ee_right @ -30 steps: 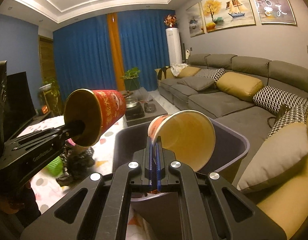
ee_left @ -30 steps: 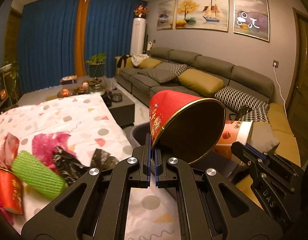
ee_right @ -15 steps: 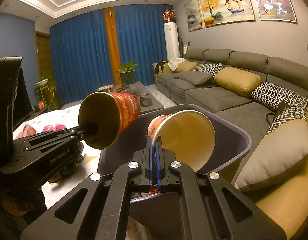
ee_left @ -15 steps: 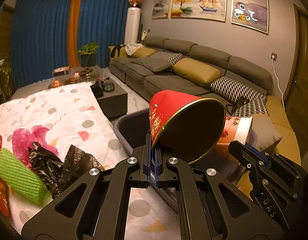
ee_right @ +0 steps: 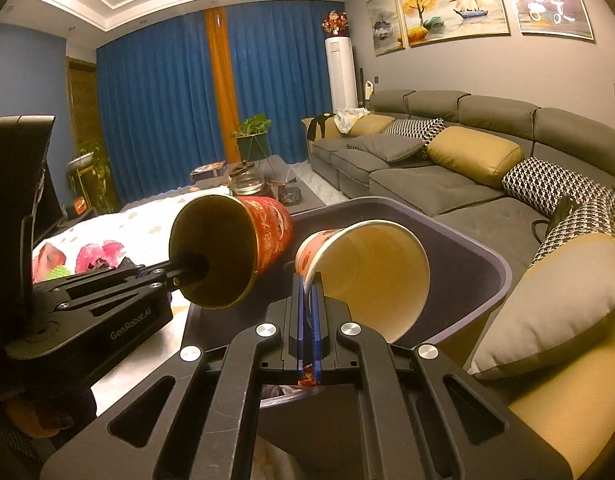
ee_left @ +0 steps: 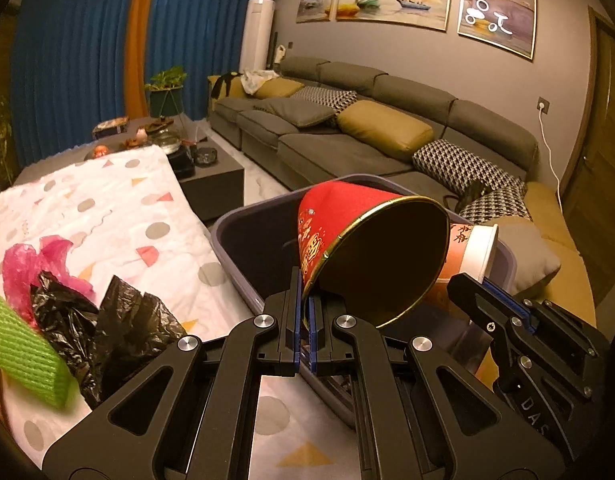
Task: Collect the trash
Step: 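Open both tools to drop the two cups into the bin, then move both open tools back toward the trash pile on the table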
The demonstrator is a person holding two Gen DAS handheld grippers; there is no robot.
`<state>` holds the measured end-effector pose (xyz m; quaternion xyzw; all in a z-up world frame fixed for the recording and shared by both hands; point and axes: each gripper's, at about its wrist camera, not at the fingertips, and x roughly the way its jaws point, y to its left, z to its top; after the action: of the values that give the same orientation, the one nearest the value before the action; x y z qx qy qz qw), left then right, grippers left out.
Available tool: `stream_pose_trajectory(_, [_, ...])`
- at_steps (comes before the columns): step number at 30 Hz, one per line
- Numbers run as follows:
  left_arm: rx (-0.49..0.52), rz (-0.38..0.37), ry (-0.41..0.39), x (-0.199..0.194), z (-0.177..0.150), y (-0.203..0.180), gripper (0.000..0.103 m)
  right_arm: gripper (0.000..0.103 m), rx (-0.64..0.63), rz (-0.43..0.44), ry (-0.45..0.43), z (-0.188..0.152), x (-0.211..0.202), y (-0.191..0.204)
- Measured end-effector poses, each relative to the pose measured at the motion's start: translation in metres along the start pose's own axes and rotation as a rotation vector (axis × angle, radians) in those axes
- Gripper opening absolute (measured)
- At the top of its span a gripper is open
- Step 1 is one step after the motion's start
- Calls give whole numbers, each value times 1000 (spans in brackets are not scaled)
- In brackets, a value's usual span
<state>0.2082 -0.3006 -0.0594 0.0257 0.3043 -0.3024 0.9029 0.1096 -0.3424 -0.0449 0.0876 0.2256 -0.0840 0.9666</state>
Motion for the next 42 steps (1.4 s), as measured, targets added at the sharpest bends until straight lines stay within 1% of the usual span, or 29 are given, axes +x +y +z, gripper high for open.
stream_pose_trajectory(10, [-5,-19,5,0,-3,4,3,4,12,0,7,-1,5,-5])
stream_pose_trajectory(12, [-9,-25,7,-1,-3,5,5,4,14,1,7,-1,5,-5])
stream_pose_trajectory(17, [-31,-31,2,-6,-4,11,28,5,17,-8,6,-3,5,-6])
stream_pose_trajectory(19, [-38,-19,-11,-10,-4,14,49,8,22,-11,4,-4,5,-7])
stream_pose_trajectory(20, [-40,-12,-23,-12,-5,16,53,12,25,-12,0,-4,4,-7])
stream_pose_trajectory(21, [-43,-4,-36,-16,-5,17,61,19,27,-12,-4,-4,4,-8])
stream_pose_trajectory(22, [-48,14,-50,-21,-6,20,68,24,29,-15,-10,-4,2,-9])
stream_pose_trajectory(23, [-52,28,-57,-24,-6,23,70,30,30,-18,-15,-4,1,-9])
stream_pose_trajectory(25, [-61,58,-74,-32,-7,28,77,32,31,-21,-24,-3,-3,-8])
stream_pose_trajectory(26, [-64,72,-83,-37,-8,30,79,35,31,-22,-28,-4,-5,-8])
stream_pose_trajectory(27, [-66,87,-93,-42,-9,33,82,43,31,-24,-35,-4,-8,-8])
stream_pose_trajectory(30, [-69,165,-132,-63,-14,41,86,61,28,-37,-75,-5,-20,-3])
stream_pose_trajectory(32, [-72,195,-154,-77,-18,47,89,67,27,-51,-99,-6,-30,2])
stream_pose_trajectory(36, [-108,281,-184,-107,-30,65,91,76,30,-41,-122,-9,-42,13])
stream_pose_trajectory(39, [-141,327,-192,-130,-41,80,91,77,8,-18,-121,-13,-50,29])
stream_pose_trajectory(42, [-153,377,-204,-150,-51,91,92,79,-12,3,-127,-14,-57,41])
